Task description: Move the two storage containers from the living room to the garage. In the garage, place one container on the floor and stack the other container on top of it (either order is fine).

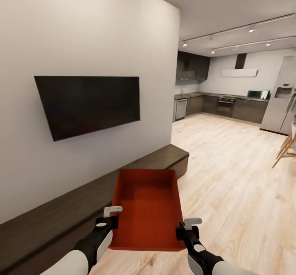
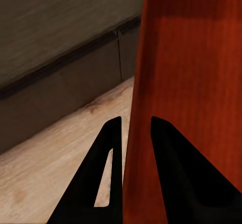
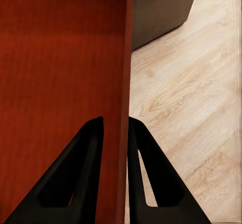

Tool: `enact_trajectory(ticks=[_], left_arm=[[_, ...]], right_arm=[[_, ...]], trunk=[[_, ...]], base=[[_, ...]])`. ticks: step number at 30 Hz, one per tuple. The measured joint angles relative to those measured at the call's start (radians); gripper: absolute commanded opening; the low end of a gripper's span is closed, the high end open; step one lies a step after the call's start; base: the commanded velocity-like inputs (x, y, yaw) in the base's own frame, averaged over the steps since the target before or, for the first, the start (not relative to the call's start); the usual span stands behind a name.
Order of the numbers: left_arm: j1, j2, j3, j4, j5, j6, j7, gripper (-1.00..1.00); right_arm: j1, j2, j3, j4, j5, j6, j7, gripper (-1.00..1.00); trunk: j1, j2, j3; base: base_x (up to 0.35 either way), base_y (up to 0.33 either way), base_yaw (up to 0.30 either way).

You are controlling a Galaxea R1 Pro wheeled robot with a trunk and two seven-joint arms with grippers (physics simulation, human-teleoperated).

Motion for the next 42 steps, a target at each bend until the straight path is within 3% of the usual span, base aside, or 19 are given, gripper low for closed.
enact_trajectory(ticks=[42], left_arm=[[0.000, 0.002, -0.004, 0.002, 0.005, 0.000, 0.000, -1.00]], right_arm=[[0.000, 0.003, 0.000, 0.004, 0.000, -0.001, -0.003, -1.00]], trunk=[[0.000, 0.000, 0.000]], base=[[0.000, 0.000, -0.244]])
